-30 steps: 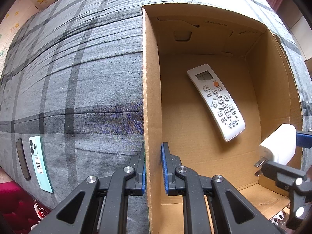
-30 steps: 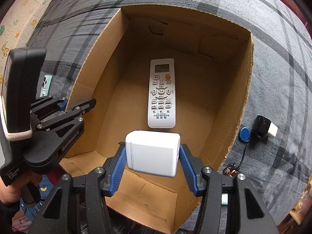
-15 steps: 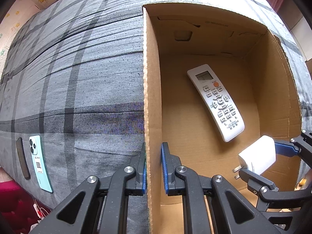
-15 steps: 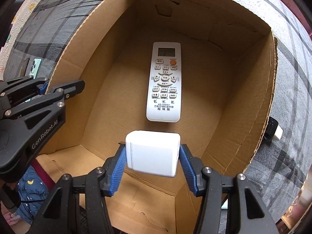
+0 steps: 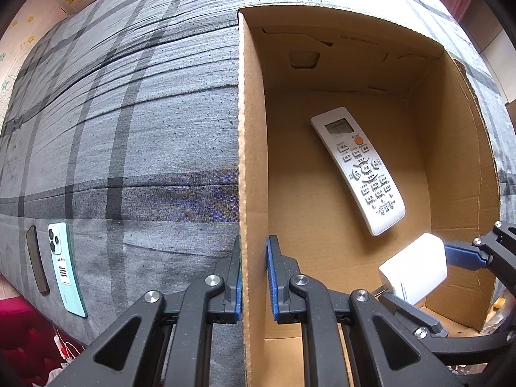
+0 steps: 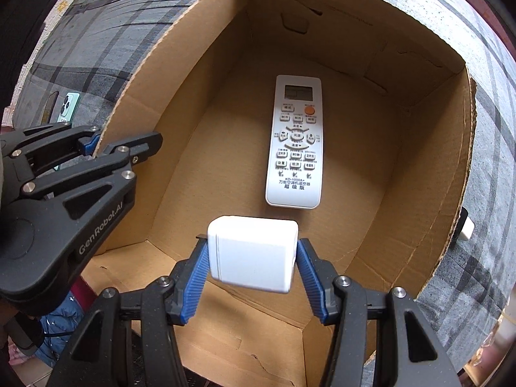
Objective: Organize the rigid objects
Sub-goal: 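Carry the white charger into the box beside the remote with the right gripper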
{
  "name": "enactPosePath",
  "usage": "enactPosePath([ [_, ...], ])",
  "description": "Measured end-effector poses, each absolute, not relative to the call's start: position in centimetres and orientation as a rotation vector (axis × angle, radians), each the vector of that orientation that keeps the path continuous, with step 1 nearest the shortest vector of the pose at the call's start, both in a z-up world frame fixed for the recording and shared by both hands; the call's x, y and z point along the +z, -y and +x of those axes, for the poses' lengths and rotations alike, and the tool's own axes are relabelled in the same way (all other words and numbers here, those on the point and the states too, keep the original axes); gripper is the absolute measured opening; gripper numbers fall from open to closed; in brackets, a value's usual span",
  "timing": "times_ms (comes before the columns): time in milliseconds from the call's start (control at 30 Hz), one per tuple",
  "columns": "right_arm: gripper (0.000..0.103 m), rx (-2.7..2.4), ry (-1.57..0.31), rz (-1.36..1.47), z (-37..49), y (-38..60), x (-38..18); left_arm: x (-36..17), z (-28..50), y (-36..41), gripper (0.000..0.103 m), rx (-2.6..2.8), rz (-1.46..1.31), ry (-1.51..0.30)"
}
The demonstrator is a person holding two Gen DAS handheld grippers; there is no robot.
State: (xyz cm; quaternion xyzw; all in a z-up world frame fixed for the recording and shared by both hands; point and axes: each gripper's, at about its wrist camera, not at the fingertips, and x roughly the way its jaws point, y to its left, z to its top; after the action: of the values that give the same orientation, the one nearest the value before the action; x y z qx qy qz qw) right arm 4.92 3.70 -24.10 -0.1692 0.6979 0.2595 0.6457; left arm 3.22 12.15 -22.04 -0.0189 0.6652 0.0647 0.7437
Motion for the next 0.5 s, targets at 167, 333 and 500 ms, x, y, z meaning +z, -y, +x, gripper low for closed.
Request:
enactPosePath([
  [167, 0.058, 0.591, -1.604, -0.4, 4.6, -4.6, -25.4, -22.0, 3.2, -12.2, 0.013, 0.139, -0.042, -1.455],
  [333, 0.058, 0.591, -1.62, -0.408, 4.6, -4.8, -26.3, -22.0, 3.2, -12.2, 0.013, 0.14, -0.042, -1.455],
  [500, 0.058, 0.595, -1.634, -0.422, 4.8, -4.3, -26.7, -22.0, 3.2, -12.2, 0.013, 0.14, -0.042, -1.455],
])
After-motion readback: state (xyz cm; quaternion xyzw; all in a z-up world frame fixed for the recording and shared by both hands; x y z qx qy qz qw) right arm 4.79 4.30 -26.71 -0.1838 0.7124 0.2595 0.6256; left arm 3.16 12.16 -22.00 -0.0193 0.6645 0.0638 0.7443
